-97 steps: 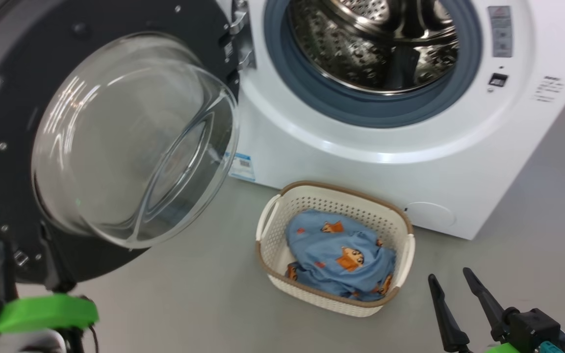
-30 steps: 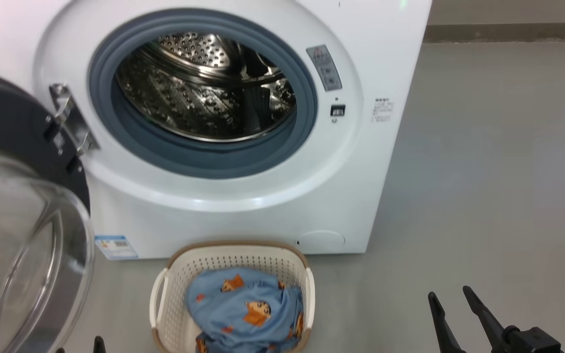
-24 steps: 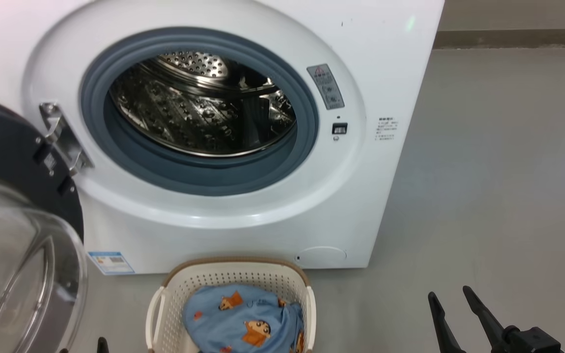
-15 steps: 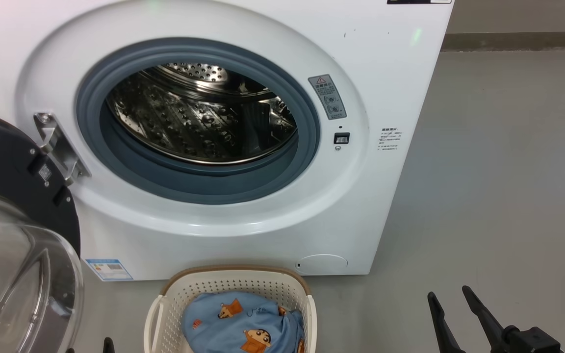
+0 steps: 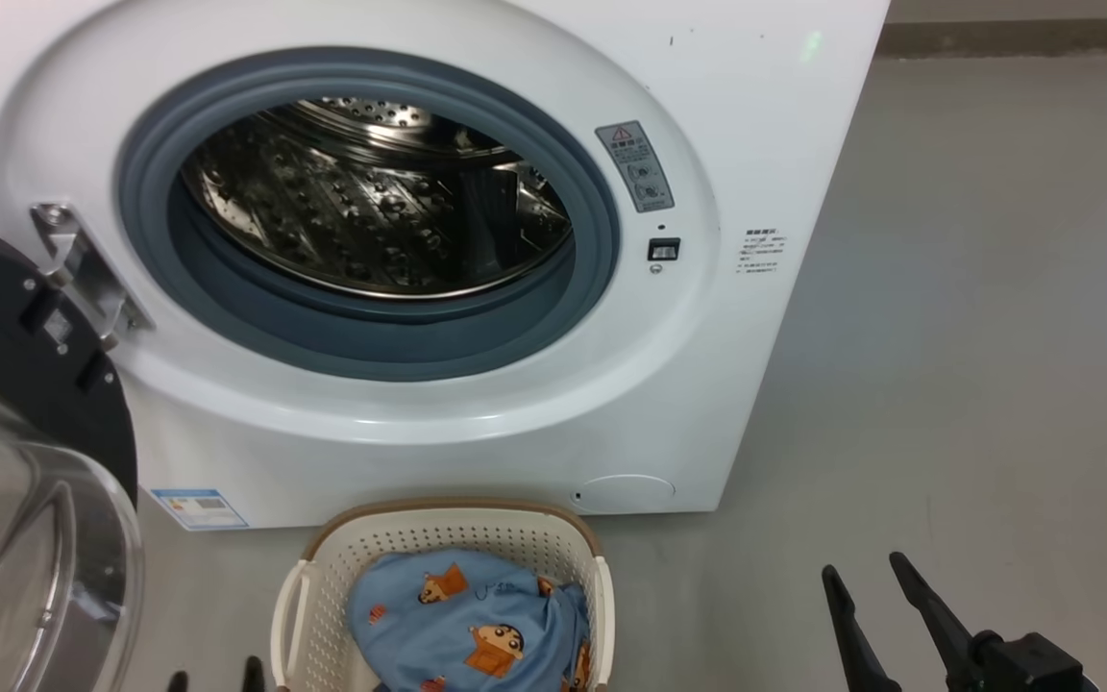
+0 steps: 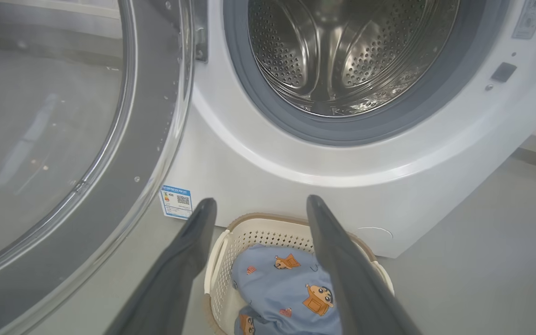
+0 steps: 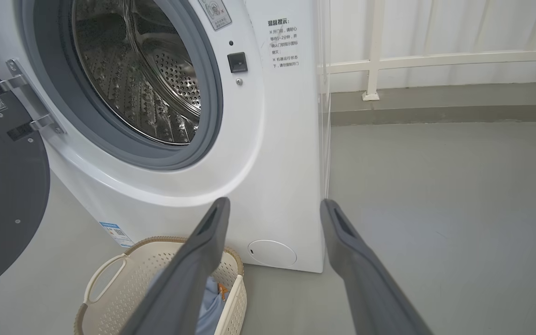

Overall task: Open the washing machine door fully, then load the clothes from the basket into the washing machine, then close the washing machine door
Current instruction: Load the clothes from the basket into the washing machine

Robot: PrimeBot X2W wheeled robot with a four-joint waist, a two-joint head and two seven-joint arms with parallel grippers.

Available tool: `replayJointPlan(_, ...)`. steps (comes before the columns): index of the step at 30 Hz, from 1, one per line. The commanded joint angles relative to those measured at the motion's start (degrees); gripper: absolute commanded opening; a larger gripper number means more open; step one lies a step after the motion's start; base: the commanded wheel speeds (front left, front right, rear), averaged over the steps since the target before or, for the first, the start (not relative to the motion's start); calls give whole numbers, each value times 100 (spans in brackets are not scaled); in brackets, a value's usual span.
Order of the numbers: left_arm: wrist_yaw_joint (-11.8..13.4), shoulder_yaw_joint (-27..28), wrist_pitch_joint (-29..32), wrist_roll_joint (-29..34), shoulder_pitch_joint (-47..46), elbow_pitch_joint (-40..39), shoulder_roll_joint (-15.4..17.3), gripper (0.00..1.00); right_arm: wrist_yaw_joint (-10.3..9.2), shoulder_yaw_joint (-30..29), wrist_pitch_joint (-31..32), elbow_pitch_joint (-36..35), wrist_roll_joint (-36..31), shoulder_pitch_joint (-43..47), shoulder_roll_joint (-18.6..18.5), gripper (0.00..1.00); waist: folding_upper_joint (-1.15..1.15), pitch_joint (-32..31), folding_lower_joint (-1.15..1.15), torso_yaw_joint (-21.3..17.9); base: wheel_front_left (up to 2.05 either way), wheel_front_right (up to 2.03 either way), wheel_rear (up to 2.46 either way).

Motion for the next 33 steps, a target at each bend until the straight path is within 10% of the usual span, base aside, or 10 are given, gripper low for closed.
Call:
replayJointPlan(1, -51, 109, -37, 99, -46, -93, 51, 100, 17, 168, -69, -126, 25, -239, -16, 100, 0, 91, 0, -72, 0, 0, 0)
replayJointPlan(19, -279, -715, 556, -338, -1633, 1360, 461, 100, 17, 546, -69, -269, 184, -928, 69, 100, 0, 1442, 0, -837, 0, 0, 0)
replayJointPlan(33, -288, -2175, 864, -1439, -3166, 2844, 1490, 100, 17, 766, -69, -493, 368, -1478, 71, 100, 0, 2611, 0, -1370, 0, 0, 0)
